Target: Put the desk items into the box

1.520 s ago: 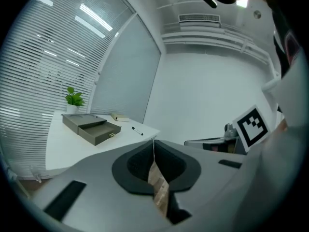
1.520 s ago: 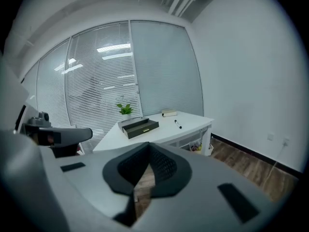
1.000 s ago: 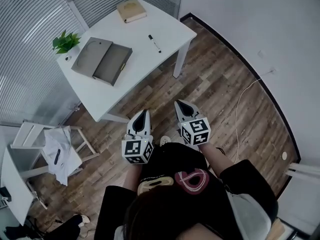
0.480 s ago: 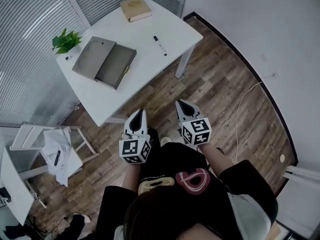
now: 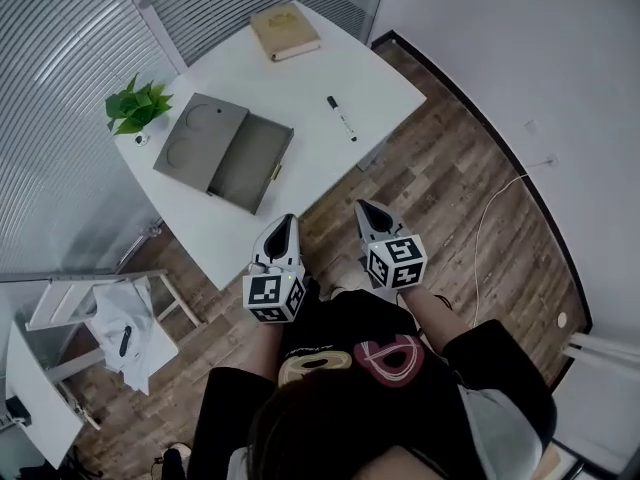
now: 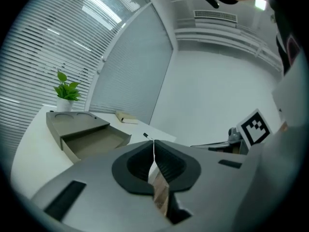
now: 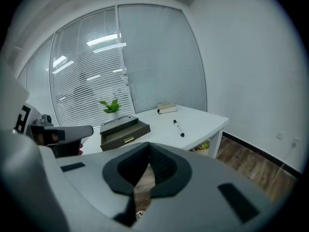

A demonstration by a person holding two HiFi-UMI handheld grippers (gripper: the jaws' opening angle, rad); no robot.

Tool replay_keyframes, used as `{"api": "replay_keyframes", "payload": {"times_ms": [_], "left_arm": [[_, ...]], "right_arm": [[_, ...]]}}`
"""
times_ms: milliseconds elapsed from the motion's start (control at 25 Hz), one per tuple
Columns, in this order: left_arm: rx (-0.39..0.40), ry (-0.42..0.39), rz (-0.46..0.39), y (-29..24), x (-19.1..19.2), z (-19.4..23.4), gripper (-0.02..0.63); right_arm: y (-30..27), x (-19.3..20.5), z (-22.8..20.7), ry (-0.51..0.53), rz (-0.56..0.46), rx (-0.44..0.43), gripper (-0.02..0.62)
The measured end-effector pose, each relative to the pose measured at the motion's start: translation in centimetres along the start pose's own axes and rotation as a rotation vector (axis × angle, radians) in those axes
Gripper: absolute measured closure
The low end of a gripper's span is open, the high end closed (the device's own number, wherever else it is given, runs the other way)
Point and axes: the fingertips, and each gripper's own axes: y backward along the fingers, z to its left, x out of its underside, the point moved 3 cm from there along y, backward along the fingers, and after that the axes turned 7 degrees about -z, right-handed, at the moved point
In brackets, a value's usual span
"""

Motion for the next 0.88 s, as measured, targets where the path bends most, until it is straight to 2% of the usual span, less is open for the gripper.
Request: {"api": "replay_keyframes", "payload": {"times_ms": [120, 360, 560, 880], "left_arm": [[0.021, 0.005, 0.004, -1.4, -0.9, 1.9, 0.586], [0.030, 0.024, 0.054, -2.6, -0.4, 5.8, 0.586], [0.064, 0.021, 0.053, -3.4, -1.2, 7.2, 0.586], [0.036, 0.029, 0.056, -4.8, -1.6, 8.3, 0.586]], "right_arm": [[-2.4, -0.6, 0.7, -0.005, 0.009, 0.008, 0.586], [-6.3, -0.8, 2.7, -0.018, 0.020, 0.021, 0.586], [-8.0, -1.0, 3.8, -0.005, 0.026, 0.034, 0.586], [-9.5, -2.7, 2.5, 0.032, 0.021, 0.071, 0.586]]}}
